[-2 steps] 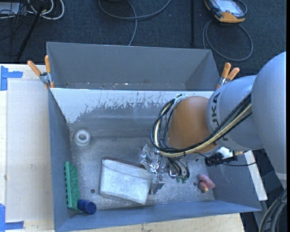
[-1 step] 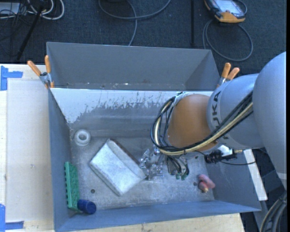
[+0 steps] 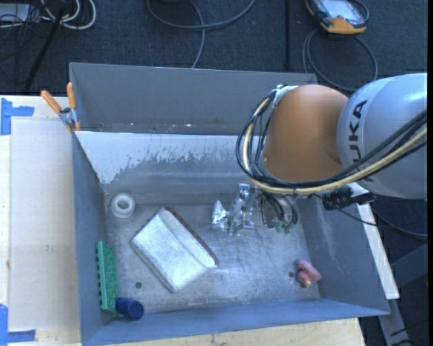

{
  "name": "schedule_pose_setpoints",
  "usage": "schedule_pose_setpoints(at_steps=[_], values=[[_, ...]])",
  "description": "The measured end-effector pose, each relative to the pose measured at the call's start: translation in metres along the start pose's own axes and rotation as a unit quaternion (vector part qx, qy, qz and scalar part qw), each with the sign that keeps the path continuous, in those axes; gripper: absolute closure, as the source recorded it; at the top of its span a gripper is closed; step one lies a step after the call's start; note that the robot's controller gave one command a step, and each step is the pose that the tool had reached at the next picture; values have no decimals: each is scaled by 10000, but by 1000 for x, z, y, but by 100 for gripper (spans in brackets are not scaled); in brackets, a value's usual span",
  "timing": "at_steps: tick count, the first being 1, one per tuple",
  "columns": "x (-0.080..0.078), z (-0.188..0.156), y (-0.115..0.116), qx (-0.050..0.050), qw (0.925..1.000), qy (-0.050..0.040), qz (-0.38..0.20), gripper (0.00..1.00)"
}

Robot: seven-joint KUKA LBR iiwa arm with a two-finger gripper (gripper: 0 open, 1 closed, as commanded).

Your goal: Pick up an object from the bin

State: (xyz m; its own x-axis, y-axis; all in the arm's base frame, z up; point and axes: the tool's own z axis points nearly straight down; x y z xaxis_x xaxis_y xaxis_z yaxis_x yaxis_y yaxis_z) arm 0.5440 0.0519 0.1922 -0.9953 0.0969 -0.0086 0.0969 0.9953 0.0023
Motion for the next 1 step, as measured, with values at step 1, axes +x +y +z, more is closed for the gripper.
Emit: schedule_pose_setpoints(at_steps=[1], values=[[18,-86,-3,3,10000,5,10,100]])
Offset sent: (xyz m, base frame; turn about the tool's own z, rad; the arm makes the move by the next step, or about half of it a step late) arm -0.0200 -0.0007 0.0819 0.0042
